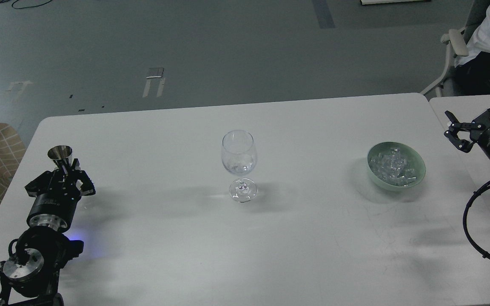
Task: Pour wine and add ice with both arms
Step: 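Raise the jigger away from the glass and bring it back down, then set the jigger down on the table near the left gripper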
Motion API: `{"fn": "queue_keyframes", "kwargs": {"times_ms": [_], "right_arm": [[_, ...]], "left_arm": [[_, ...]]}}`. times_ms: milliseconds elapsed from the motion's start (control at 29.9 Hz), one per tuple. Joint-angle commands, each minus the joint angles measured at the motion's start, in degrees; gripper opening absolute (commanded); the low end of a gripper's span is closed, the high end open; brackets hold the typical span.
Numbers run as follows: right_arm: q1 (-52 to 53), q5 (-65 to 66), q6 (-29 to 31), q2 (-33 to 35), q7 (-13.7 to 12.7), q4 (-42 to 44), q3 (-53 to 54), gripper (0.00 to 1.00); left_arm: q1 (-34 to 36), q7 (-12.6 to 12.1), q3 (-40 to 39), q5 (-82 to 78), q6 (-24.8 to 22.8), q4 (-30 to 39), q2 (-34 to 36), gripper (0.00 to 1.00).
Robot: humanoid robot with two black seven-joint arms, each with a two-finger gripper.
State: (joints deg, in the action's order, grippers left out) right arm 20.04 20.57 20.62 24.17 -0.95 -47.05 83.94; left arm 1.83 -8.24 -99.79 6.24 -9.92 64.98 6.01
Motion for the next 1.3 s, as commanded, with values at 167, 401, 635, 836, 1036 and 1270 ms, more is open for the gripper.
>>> {"fn": "queue_keyframes", "kwargs": {"times_ms": [167, 401, 635, 836, 1036, 1270], "right_arm": [[-0.08, 0.0, -0.76, 0.0, 0.15, 0.03, 0.08, 1.0], [0.0, 0.0, -0.84, -0.35, 0.15, 0.03, 0.08, 1.0], [0.0, 0.0, -0.84, -0.53, 0.15, -0.05, 0.08, 1.0], [-0.08, 0.0, -0.84, -1.05, 0.5, -0.05, -0.01, 1.0], [-0.08, 0.0, -0.93, -1.41, 0.51, -0.05, 0.17, 1.0], [-0.08, 0.0, -0.84, -1.32, 0.51, -0.05, 0.08, 1.0]], "left_arm": [[3.96, -0.28, 0.21, 1.05, 5.52, -0.91, -0.3, 0.07], [4.58, -0.28, 0.21, 1.14, 5.35, -3.28, -0.3, 0.1], [6.43, 0.07, 0.21, 1.05, 5.0, -6.0, -0.03, 0.38], [6.61, -0.11, 0.21, 1.05, 4.82, -6.62, -0.03, 0.45], [6.96, -0.02, 0.48, 0.96, 4.82, -6.62, -0.03, 0.45], [7.13, -0.11, 0.56, 0.7, 4.82, -6.45, -0.03, 0.46]]}}
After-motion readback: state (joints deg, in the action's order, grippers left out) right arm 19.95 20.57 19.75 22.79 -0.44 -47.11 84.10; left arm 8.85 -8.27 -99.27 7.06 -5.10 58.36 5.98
